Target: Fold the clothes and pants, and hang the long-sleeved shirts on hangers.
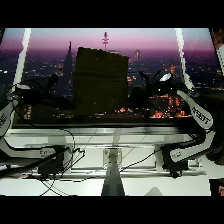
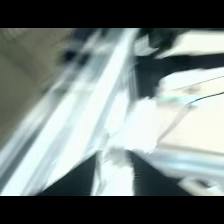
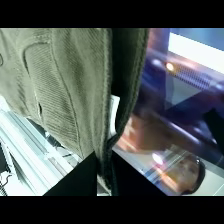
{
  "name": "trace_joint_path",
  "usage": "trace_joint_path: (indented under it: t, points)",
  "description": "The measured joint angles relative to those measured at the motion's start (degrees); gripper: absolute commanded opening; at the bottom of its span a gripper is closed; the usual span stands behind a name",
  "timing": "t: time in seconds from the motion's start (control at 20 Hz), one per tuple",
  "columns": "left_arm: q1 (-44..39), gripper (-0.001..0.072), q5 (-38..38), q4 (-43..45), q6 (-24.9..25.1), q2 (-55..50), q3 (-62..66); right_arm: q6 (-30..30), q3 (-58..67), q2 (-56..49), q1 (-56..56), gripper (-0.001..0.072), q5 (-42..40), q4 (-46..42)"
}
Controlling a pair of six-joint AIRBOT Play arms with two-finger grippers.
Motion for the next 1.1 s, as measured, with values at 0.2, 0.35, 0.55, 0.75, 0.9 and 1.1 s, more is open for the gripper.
trace_joint_path:
  t: [0.2,0.35,0.55,0.75,0.9,1.1]
  points:
    - [0.17,0.0653,3.91,7.19,-1.38,-0.04,0.09,0.00,0.00,0.00,0.00,0.0044,0.46,0.00]
    - [0.35,0.0574,5.49,8.20,-3.15,-0.04,0.24,0.00,0.00,0.00,0.00,0.0044,0.44,-0.02]
    - [2.23,0.0574,9.25,9.42,-5.07,-0.04,0.57,0.00,0.00,0.00,0.00,0.0044,0.50,-0.02]
    - [5.53,0.0573,12.98,10.43,-7.10,-0.04,0.59,-0.02,0.00,0.00,0.00,0.0044,0.50,-0.04]
    - [6.16,0.0574,15.65,10.86,-8.02,-0.04,-0.35,0.00,0.00,0.00,0.00,0.0044,0.31,-0.07]
    - [3.91,0.0576,18.58,9.46,-8.63,0.00,-3.15,0.00,0.00,0.00,0.00,0.0044,0.04,-0.07]
